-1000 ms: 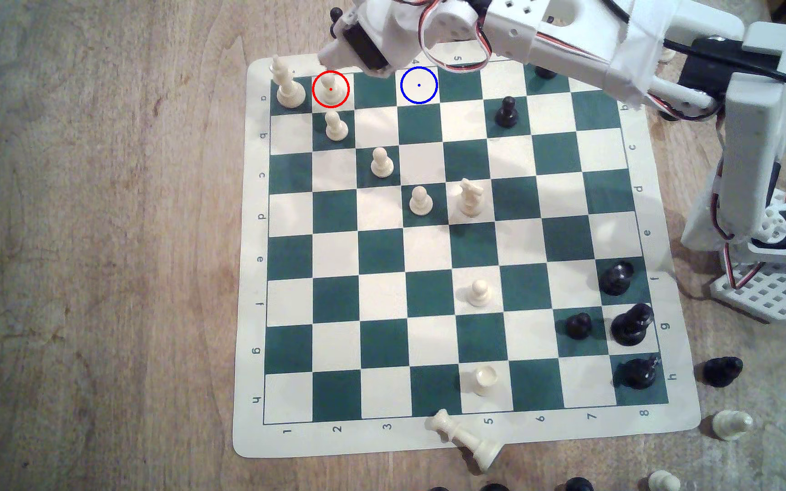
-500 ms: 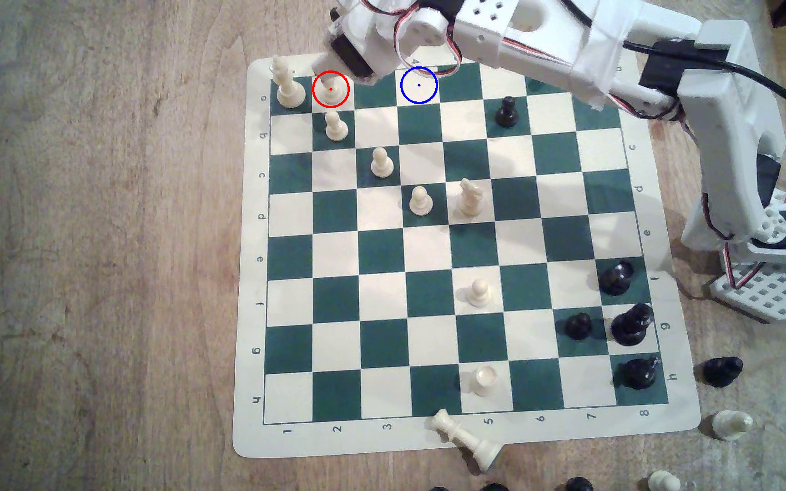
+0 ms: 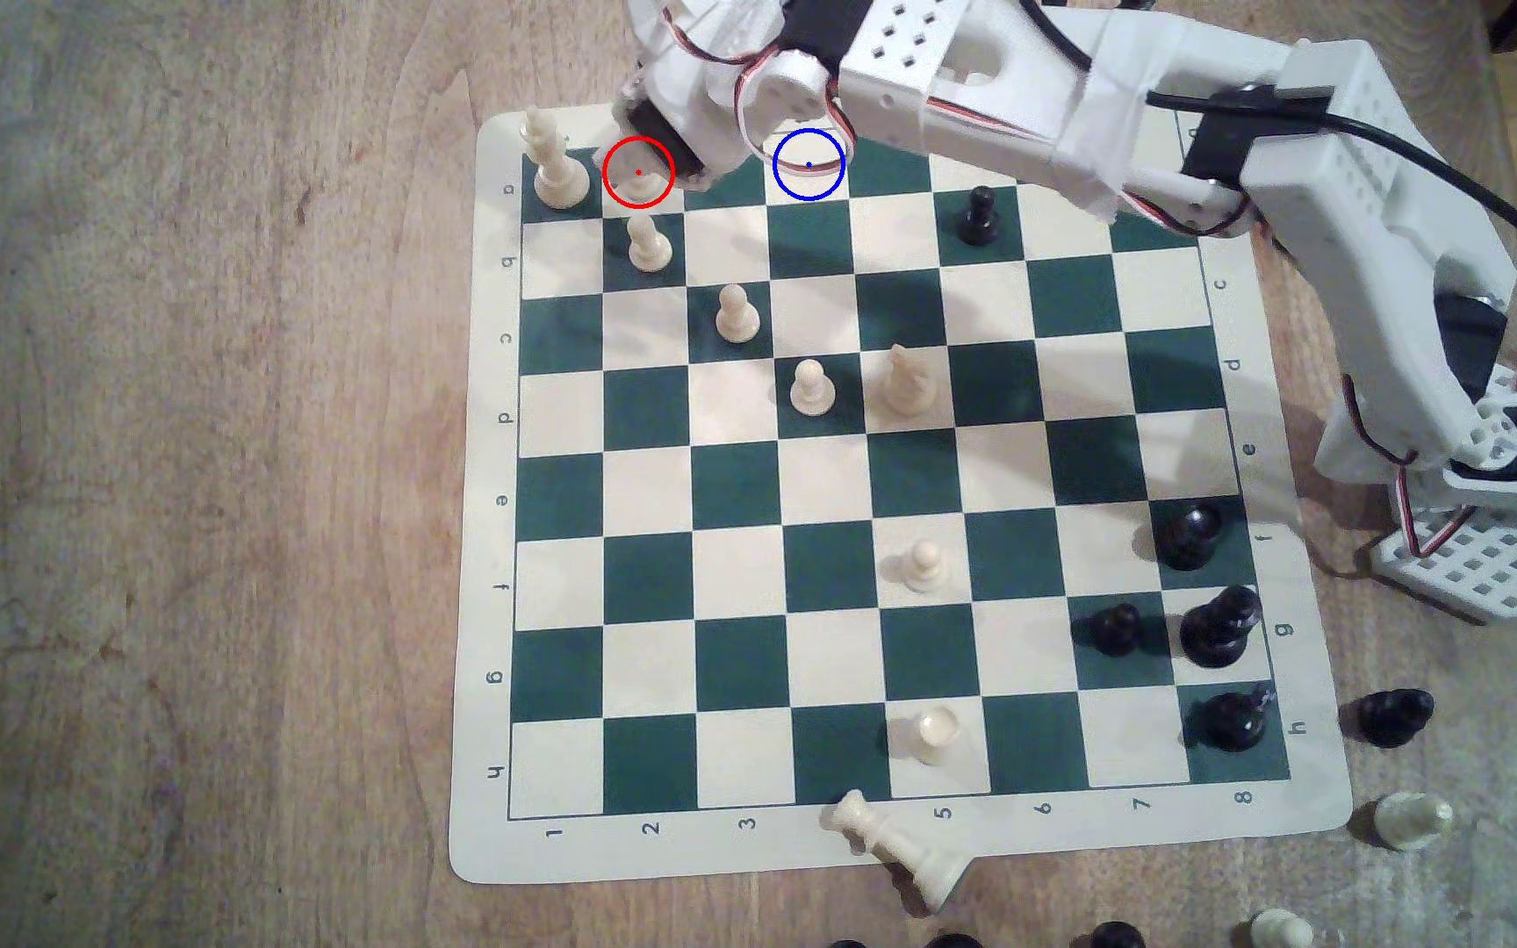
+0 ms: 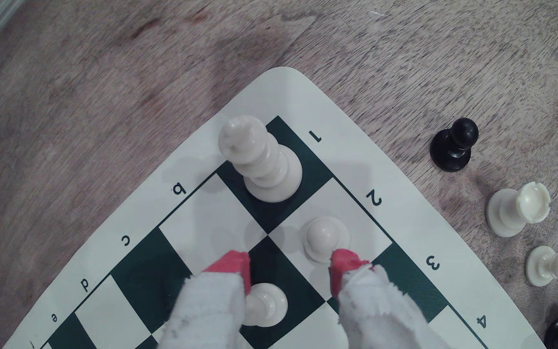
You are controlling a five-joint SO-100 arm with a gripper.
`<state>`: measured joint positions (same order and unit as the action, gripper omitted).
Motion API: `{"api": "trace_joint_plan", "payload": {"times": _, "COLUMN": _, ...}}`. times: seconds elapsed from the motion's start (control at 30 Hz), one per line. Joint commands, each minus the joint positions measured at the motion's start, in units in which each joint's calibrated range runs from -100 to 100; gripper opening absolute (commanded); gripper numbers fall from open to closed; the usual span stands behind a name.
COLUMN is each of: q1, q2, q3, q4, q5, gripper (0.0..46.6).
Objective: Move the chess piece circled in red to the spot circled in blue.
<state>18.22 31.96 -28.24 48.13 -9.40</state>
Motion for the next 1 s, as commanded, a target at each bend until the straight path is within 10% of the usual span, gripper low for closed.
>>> {"api": "trace_joint_plan", "payload": {"times": 0.0, "q1": 0.28, "q2": -0.30, "q3": -5.30, "q4": -1.12, "q5": 0.05, "gripper": 13.3}}
{"api": "trace_joint_plan", "payload": {"times": 0.97, "q1": 0.83, "q2": 6.83, "q3": -9.75, "q4": -4.07, "q5": 0.93, "gripper": 12.2}}
